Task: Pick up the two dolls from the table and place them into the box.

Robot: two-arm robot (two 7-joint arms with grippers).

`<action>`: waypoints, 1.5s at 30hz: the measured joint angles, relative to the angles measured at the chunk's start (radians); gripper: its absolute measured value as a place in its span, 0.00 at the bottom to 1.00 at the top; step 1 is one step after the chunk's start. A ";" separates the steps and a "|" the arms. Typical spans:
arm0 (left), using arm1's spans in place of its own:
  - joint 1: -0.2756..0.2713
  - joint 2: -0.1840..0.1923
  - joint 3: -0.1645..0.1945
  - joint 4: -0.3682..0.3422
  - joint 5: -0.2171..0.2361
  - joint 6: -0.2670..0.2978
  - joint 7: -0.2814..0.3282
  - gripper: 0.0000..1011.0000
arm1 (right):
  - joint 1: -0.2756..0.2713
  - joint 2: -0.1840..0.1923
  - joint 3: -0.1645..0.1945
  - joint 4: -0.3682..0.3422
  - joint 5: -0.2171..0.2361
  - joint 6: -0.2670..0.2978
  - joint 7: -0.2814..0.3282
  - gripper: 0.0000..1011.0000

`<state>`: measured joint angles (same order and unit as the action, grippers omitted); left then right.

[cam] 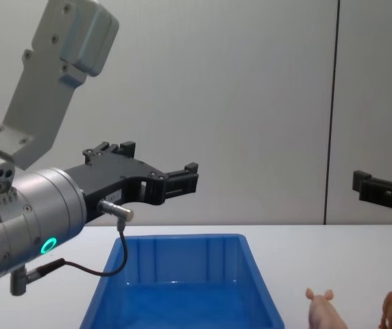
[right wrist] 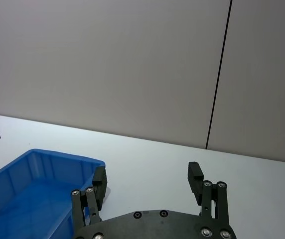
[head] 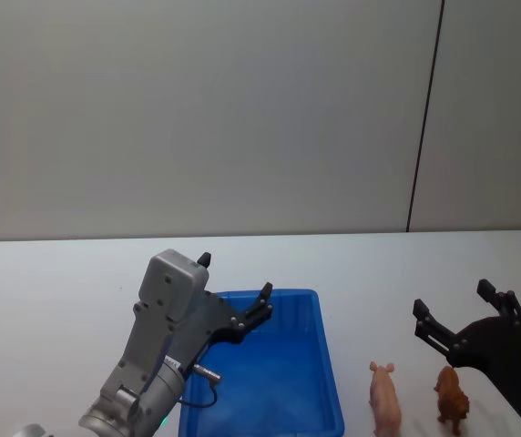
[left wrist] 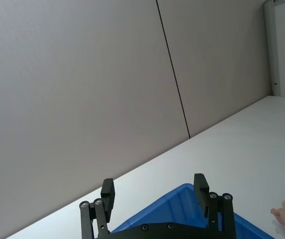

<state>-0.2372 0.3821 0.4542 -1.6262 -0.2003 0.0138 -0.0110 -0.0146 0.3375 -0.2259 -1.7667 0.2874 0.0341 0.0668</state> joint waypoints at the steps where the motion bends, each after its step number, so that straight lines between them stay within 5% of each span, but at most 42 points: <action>1: 0.000 0.000 0.000 0.000 0.000 0.000 0.000 0.99 | 0.000 0.000 0.000 0.000 0.000 0.000 0.000 0.99; 27: 0.000 0.000 0.000 0.000 0.000 0.000 0.000 0.99 | 0.000 0.003 0.002 0.000 0.000 0.004 0.007 0.99; 45: 0.000 0.000 0.000 0.000 0.000 0.000 0.000 0.99 | -0.018 0.061 0.032 0.012 0.029 0.129 0.088 0.99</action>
<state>-0.2371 0.3821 0.4542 -1.6262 -0.2003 0.0138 -0.0109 -0.0325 0.3984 -0.1938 -1.7551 0.3162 0.1627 0.1548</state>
